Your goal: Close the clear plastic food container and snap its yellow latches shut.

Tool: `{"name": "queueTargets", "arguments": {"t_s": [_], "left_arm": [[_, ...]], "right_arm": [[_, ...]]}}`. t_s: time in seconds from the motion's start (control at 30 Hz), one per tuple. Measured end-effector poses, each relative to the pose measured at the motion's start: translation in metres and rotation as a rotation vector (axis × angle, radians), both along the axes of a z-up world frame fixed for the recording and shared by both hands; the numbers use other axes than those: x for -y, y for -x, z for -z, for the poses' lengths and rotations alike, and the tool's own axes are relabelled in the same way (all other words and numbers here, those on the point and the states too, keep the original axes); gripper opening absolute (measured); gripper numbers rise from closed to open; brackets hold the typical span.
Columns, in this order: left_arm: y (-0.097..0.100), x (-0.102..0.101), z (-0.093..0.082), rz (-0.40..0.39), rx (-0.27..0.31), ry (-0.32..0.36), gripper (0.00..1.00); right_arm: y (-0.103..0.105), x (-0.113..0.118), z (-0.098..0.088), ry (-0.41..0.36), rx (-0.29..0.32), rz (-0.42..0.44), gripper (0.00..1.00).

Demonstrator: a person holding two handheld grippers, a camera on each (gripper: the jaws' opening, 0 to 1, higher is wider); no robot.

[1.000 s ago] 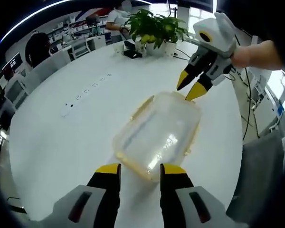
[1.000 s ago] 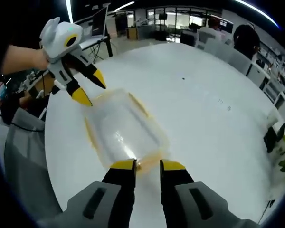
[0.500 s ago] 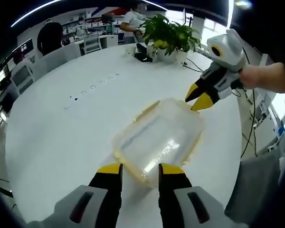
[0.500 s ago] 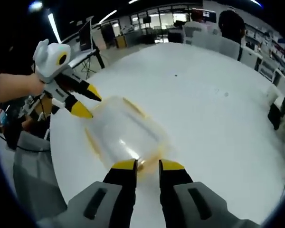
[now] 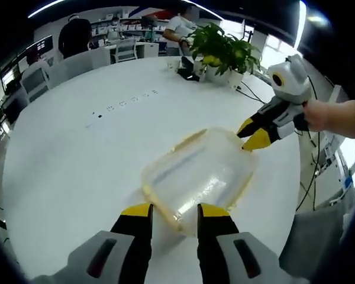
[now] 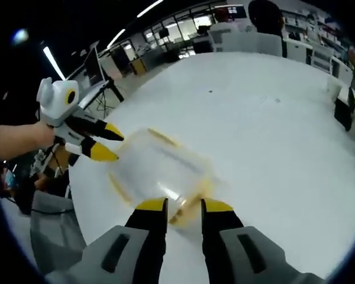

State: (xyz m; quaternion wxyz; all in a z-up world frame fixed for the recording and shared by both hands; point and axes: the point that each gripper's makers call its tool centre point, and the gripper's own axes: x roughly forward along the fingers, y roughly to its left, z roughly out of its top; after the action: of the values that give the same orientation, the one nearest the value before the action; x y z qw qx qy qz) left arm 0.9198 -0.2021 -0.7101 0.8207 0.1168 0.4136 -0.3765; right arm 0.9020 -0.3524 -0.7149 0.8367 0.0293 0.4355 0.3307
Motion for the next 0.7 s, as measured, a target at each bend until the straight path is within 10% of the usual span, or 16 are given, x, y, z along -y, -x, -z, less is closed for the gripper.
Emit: {"name": "queueTargets", "arguments": {"t_s": [0.7], "left_arm": [[0.0024, -0.0047, 0.0090, -0.200, -0.181, 0.173, 0.22]], "right_arm": [[-0.0005, 0.0009, 0.0022, -0.124, -0.074, 0.114, 0.18]]}}
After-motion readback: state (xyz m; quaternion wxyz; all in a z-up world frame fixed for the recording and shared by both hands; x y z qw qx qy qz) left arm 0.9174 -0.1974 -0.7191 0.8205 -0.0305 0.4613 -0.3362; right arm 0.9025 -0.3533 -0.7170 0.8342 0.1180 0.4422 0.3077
